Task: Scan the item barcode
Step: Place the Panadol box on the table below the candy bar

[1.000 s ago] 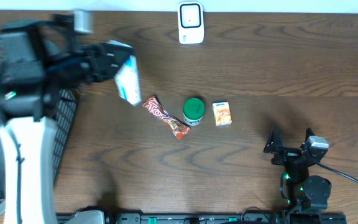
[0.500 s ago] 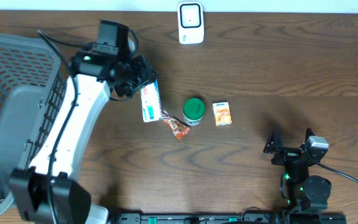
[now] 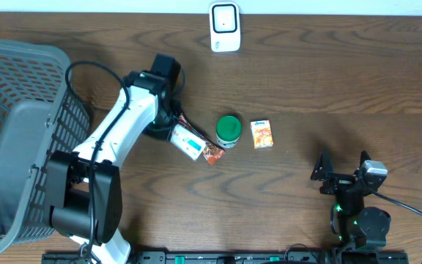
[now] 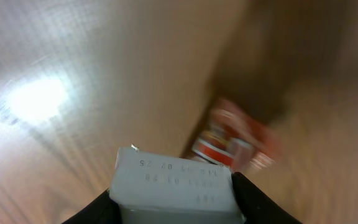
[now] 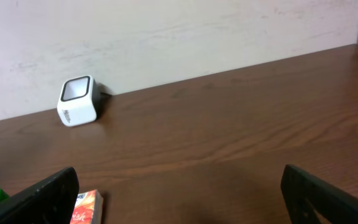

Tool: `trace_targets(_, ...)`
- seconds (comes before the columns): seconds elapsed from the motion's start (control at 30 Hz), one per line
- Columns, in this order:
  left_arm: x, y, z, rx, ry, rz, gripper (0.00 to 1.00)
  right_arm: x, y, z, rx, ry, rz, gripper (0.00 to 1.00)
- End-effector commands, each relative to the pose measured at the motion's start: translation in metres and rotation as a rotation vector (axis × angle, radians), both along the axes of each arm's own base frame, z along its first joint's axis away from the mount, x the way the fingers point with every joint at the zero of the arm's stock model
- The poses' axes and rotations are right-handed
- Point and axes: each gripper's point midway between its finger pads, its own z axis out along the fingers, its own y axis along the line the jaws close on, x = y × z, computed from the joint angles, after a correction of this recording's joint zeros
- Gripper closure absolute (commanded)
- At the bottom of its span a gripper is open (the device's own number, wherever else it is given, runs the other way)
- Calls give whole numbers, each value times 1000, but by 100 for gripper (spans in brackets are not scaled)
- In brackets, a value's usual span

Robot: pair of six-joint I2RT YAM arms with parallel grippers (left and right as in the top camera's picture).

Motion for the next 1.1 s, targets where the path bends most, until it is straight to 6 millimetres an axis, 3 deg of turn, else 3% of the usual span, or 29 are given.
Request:
trace_targets(0.0, -28, 14, -24, 53, 92, 252, 53, 0, -2, -1, 7, 3, -12, 1)
trace_targets(0.1, -41, 18, -35, 69, 129, 296, 52, 0, -2, -1, 7, 3, -12, 1)
trace_targets(0.27, -47, 21, -39, 79, 143, 295, 18, 0, -2, -1, 7, 3, -12, 1)
trace_targets(0.37, -44, 20, -38, 72, 129, 265, 8, 0, -2, -1, 7, 3, -12, 1)
trace_targets(0.57, -26, 16, -30, 54, 48, 130, 4, 0, -2, -1, 7, 3, -12, 1)
trace_targets(0.7, -14, 22, -8, 83, -52, 36, 4, 0, -2, -1, 7, 3, -12, 1)
trace_targets(0.83, 13, 31, 40, 153, -275, -129, 4, 0, -2, -1, 7, 3, -12, 1)
trace_targets(0.93, 47, 29, 110, 262, -575, -428, 4, 0, -2, -1, 7, 3, -11, 1)
trace_targets(0.97, 55, 26, 144, 324, -695, -554, 4, 0, -2, -1, 7, 4, -12, 1)
trace_targets(1.07, 55, 27, 218, 492, -924, -755, 4, 0, -2, -1, 7, 3, -12, 1)
